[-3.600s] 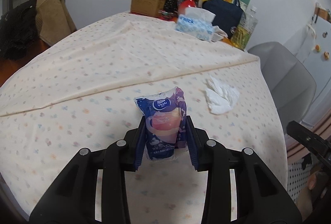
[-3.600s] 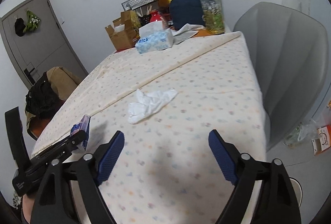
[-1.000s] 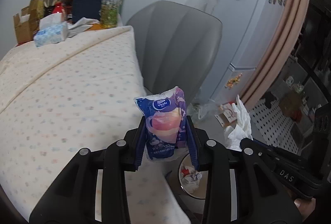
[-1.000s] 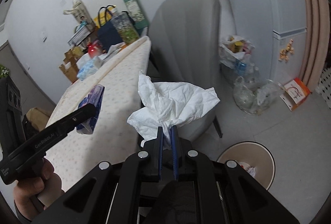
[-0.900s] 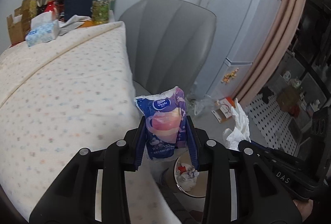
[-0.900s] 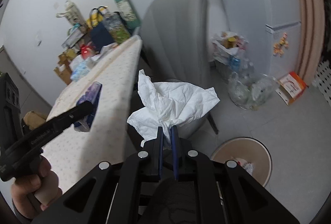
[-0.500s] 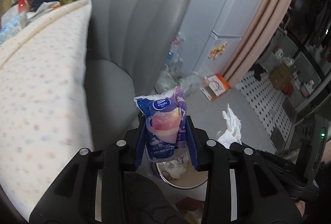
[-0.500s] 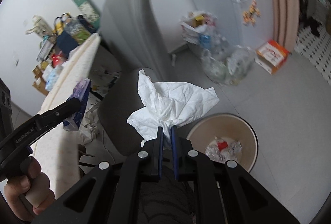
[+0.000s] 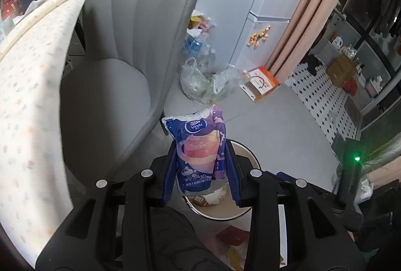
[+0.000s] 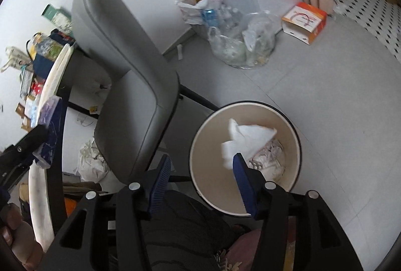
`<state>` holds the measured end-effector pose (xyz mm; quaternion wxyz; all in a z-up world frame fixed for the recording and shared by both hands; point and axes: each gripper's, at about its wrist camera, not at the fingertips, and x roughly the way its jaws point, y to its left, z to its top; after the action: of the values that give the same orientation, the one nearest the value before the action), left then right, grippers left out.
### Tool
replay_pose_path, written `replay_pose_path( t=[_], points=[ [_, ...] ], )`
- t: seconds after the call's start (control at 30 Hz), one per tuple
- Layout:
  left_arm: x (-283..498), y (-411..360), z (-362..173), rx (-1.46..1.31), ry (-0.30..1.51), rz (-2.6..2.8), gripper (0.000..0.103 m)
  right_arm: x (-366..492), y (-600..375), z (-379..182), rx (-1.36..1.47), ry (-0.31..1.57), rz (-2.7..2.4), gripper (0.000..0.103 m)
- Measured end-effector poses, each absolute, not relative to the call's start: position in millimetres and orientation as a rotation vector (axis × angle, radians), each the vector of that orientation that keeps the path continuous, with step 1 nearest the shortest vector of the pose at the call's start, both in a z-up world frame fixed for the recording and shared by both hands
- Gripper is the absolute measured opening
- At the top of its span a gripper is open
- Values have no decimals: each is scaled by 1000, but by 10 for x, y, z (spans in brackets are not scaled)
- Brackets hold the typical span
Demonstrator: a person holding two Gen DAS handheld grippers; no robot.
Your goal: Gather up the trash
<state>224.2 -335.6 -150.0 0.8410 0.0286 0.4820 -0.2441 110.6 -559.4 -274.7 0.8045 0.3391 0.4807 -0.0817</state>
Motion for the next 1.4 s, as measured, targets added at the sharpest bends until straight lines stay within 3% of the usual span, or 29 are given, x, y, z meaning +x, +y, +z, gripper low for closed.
replay_pose_path(
  t=[0.13,0.23,0.33,0.37,0.4,0.47,0.63,0.87,0.97,1.17,1.4],
  points=[
    [2213,-3472,-1580,75,1040,-539,36,960,-5746,-2609,732,989,-203,53],
    [2183,-3622,-1625,82,1061,-579,36,820,-5903,-2444,737,940,-238,60],
    [2134,-3771,-1662,77,1088,-633,43,648,-6036,-2282,742,891,-275,63],
    [2125,-3800,-1669,66,1098,-653,53,607,-6073,-2241,743,879,-284,64],
    [2110,-3830,-1668,45,1107,-681,69,553,-6105,-2190,744,863,-296,65],
    [2095,-3844,-1624,21,1097,-696,82,515,-6135,-2129,744,846,-304,65],
    [2077,-3752,-1474,6,1075,-692,85,516,-6126,-2033,735,829,-291,68],
    [2051,-3376,-1090,-26,974,-623,85,567,-5860,-1652,666,763,-234,89],
    [2060,-3154,-911,-55,929,-586,91,570,-5745,-1458,626,733,-224,95],
    [1999,-2687,-539,-107,842,-525,97,627,-5419,-1007,514,717,-248,96],
    [1831,-2185,-131,-138,739,-441,97,625,-5038,-531,424,690,-298,96]
  ],
)
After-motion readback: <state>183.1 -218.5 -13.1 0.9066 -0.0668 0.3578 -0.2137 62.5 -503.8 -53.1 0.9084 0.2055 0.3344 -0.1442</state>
